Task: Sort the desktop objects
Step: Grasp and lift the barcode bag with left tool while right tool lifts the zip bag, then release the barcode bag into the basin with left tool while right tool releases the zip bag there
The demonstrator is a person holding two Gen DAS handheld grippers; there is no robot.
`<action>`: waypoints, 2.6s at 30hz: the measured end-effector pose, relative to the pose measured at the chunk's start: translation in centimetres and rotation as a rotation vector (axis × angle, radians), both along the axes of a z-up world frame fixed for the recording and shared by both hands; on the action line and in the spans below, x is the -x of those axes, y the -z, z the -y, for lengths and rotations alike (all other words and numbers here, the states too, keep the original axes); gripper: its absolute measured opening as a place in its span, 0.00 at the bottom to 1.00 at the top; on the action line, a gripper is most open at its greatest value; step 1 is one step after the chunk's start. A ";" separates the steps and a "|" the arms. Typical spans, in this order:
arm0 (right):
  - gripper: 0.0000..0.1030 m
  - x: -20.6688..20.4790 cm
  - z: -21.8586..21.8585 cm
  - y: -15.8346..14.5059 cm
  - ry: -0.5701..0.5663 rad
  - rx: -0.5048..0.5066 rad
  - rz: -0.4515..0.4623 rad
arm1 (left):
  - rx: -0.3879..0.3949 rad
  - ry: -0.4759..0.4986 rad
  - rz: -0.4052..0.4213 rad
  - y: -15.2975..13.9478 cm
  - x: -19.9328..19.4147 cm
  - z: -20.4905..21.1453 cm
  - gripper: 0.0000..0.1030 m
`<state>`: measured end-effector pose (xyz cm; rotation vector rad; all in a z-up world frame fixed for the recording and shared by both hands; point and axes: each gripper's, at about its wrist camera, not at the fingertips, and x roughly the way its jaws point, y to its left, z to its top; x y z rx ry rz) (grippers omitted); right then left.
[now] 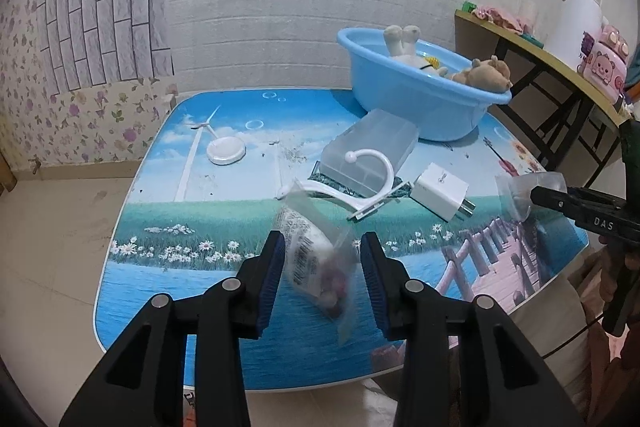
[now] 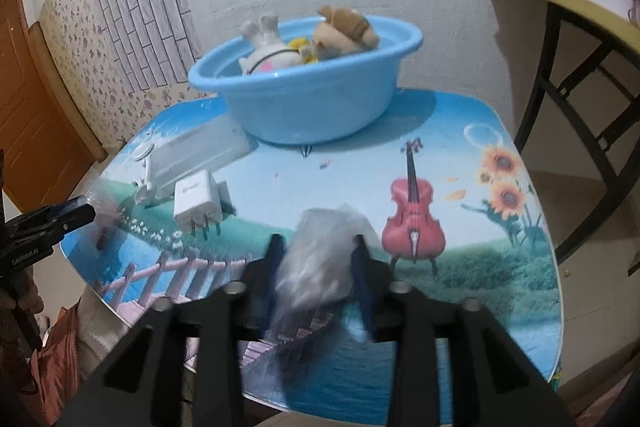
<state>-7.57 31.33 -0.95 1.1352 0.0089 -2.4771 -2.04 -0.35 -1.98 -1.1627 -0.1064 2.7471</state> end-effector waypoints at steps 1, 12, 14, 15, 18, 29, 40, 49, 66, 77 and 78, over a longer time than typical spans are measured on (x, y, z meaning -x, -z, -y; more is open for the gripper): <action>0.54 0.0 0.0 0.1 -0.007 0.004 0.002 | 0.003 0.000 0.002 0.1 0.0 -0.1 0.46; 0.58 0.0 1.2 1.7 -0.034 -0.033 0.056 | 0.017 -0.006 0.054 1.9 0.8 -0.3 0.61; 0.58 -0.1 1.5 2.0 -0.045 -0.041 0.060 | 0.019 -0.006 0.066 2.5 1.0 -0.3 0.63; 0.59 -0.3 1.6 2.1 -0.048 -0.047 0.049 | 0.020 -0.010 0.077 2.9 1.2 -0.2 0.65; 0.60 -0.4 1.8 2.1 -0.052 -0.062 0.036 | 0.039 -0.010 0.056 3.0 1.3 -0.3 0.70; 0.29 -0.5 0.8 -0.2 -0.047 0.010 -0.042 | 0.007 0.021 0.013 1.9 1.7 -0.4 0.33; 0.28 -0.2 1.0 -3.5 -0.035 0.101 -0.128 | -0.011 0.064 -0.100 -2.6 2.5 -2.2 0.33; 0.28 0.9 2.6 -5.7 -0.075 0.146 -0.187 | -0.042 0.121 -0.151 -5.3 5.9 -4.6 0.33; 0.28 9.6 4.2 -8.2 -0.076 0.178 -0.289 | -0.014 0.240 -0.175 -6.8 14.5 -10.3 0.34; 0.40 11.8 5.2 -5.8 -0.088 0.136 -0.259 | -0.005 0.230 -0.147 -5.1 16.3 -10.4 0.58; 0.45 11.7 5.3 -5.8 -0.087 0.131 -0.260 | -0.006 0.225 -0.146 -5.0 16.1 -10.2 0.59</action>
